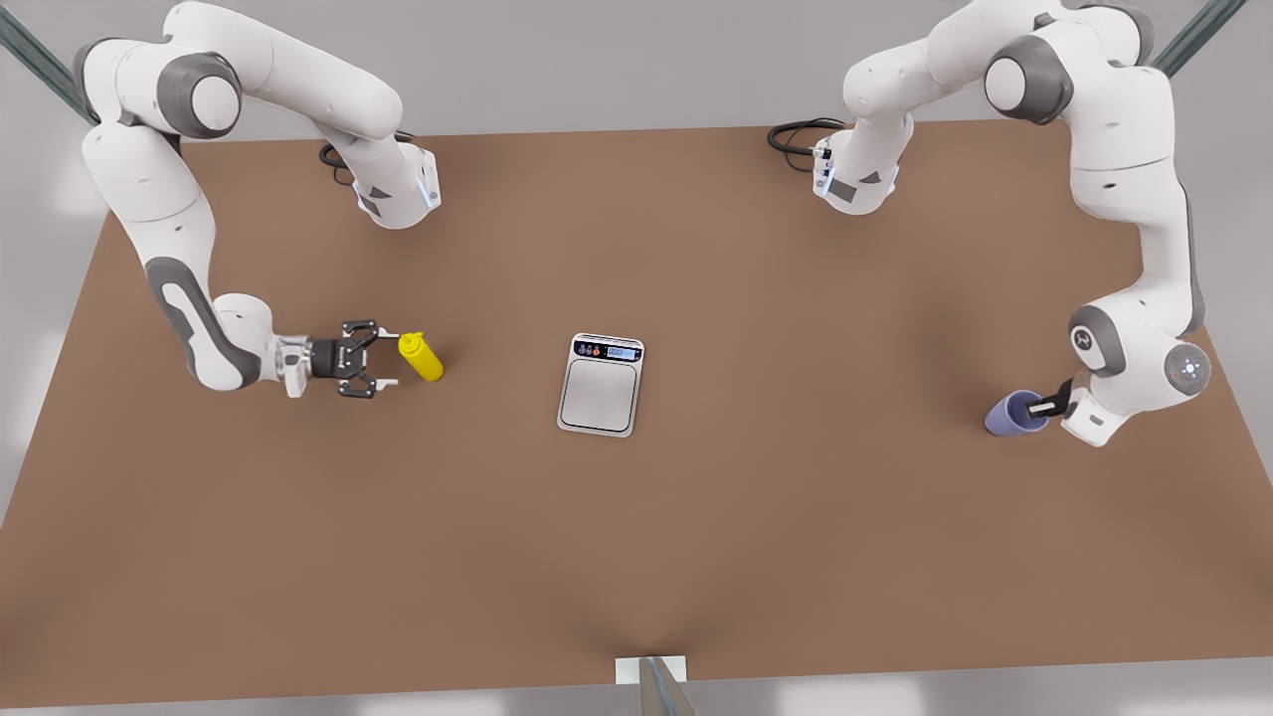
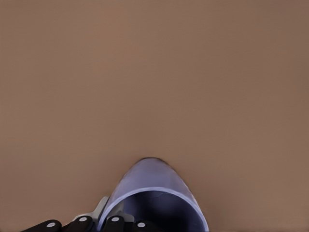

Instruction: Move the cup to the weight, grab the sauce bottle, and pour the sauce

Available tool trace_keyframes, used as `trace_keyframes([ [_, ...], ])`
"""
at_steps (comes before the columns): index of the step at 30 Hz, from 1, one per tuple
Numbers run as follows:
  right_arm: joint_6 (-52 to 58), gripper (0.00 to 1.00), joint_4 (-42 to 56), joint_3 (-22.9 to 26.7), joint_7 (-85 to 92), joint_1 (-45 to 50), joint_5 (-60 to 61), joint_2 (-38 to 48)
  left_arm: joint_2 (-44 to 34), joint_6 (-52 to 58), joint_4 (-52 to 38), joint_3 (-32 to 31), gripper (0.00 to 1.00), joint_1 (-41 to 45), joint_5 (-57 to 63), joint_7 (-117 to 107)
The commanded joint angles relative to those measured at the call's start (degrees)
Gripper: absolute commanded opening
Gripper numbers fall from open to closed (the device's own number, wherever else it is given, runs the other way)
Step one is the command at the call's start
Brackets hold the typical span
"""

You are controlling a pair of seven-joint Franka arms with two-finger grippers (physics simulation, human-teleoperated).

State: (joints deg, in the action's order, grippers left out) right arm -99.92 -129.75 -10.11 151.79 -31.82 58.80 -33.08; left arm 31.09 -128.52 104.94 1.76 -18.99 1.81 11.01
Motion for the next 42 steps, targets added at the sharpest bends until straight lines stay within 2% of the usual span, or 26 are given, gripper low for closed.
trace_keyframes([
  [1,0.0,1.00,-0.1,0.0,0.0,0.0,0.0,0.0,0.1,0.0,0.0,0.0,0.21,0.0,-0.3,0.1],
  [9,-0.7,1.00,-0.4,0.0,0.8,1.3,0.8,0.0,-0.2,0.7,-3.8,-0.4,0.21,2.3,-0.2,0.1],
  [12,-0.7,1.00,-0.5,-0.1,1.0,2.5,1.9,0.0,-3.3,6.9,-7.5,-3.9,0.21,8.9,-2.3,-0.2],
  [14,-0.7,1.00,-0.7,-0.1,1.1,3.2,2.7,0.0,-3.1,10.9,-12.0,-5.6,0.21,18.3,-5.2,-2.9],
  [20,-0.7,1.00,-1.0,-0.1,1.3,5.2,4.5,0.0,-0.6,11.2,-15.1,-5.7,0.21,42.9,-5.3,-37.2],
  [23,-0.7,1.00,-1.1,-0.1,2.2,6.2,5.7,0.0,7.5,11.1,-24.3,-5.7,0.21,49.1,-6.8,-44.4],
  [26,-0.7,1.00,-1.1,-0.1,2.3,7.1,6.3,0.0,12.1,10.7,-30.7,-5.8,0.21,53.6,-7.1,-50.8],
  [30,-0.7,1.00,-1.1,-0.1,2.4,7.3,6.3,0.0,12.5,10.7,-30.8,-7.6,0.21,56.3,-7.2,-52.5],
  [33,-0.6,0.93,-1.1,-0.1,2.4,7.6,6.4,0.0,12.6,10.6,-30.8,-8.0,0.21,56.5,-7.1,-53.8],
  [35,-0.6,0.82,-1.1,-0.1,2.4,7.6,6.4,0.0,12.9,10.6,-30.8,-8.3,0.21,58.2,-7.1,-54.5],
  [37,-0.5,0.77,-1.1,-0.1,2.4,7.6,6.4,0.0,13.7,10.6,-30.8,-8.3,0.21,58.6,-7.1,-54.5],
  [40,-0.6,0.56,-1.1,-0.1,2.4,7.6,6.4,0.0,15.4,9.1,-30.8,-8.3,0.21,59.4,-7.1,-54.5],
  [42,-0.6,0.53,-1.1,-0.1,2.4,7.6,6.5,0.0,15.5,9.1,-30.8,-8.3,0.21,59.9,-7.1,-54.5],
])
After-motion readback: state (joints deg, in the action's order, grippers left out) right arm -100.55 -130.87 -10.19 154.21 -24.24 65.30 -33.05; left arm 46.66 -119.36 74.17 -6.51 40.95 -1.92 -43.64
